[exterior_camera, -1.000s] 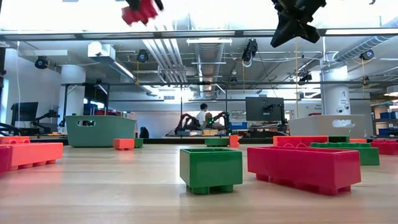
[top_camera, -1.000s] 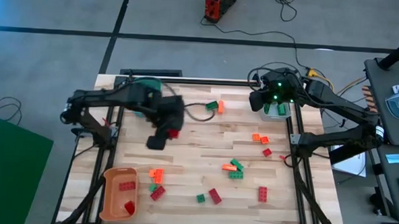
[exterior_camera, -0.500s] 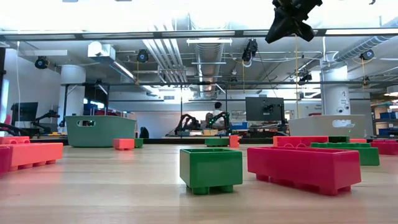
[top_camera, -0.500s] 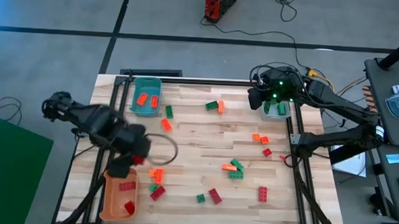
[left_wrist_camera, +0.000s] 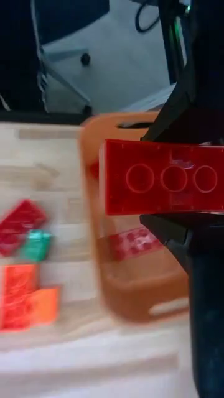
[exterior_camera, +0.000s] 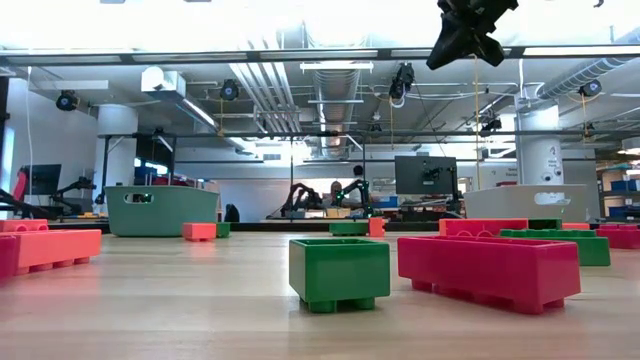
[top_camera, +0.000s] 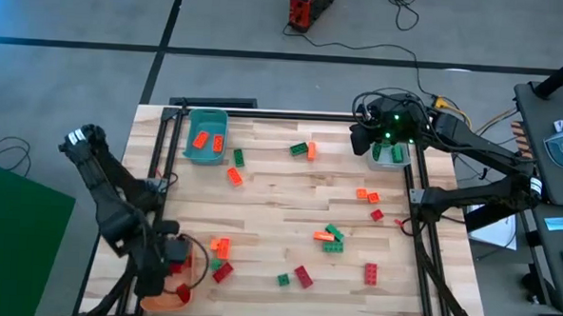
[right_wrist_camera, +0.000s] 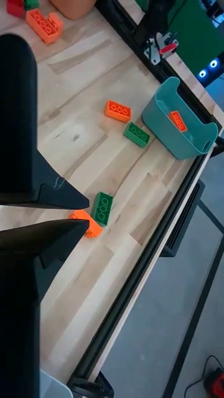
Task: Sort blocks
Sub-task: Put the red game piece into the orange bin
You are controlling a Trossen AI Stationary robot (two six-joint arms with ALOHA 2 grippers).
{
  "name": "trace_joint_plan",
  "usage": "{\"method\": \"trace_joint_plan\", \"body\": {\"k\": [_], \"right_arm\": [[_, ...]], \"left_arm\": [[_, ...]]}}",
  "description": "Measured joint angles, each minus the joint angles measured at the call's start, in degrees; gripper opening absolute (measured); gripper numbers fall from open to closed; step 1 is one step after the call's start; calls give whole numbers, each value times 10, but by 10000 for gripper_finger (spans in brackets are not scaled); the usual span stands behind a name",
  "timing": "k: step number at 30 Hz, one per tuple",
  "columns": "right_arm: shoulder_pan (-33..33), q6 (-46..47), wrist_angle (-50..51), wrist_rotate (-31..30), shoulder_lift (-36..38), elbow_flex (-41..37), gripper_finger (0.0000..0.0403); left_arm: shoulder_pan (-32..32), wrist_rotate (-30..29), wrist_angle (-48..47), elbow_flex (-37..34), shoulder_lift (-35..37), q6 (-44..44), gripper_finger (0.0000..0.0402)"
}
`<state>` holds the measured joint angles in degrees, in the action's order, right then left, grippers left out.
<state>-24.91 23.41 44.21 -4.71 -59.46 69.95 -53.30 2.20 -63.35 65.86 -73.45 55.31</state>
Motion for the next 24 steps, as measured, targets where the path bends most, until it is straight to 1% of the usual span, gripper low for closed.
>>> {"method": "trace_joint_plan", "body": {"k": [5,9,17,24], "right_arm": [[0,3,0,0,0,0,28],[0,7,0,0,0,0,28],[0,11,-1,0,0,0,28],[0,11,-1,0,0,0,28]], "left_arm": [[-51,-6,49,-58,-16,67,111],[-72,-21,76,-91,-22,99,111],[-75,-23,126,-137,-28,108,111],[-75,-23,124,-149,-73,96,111]]}}
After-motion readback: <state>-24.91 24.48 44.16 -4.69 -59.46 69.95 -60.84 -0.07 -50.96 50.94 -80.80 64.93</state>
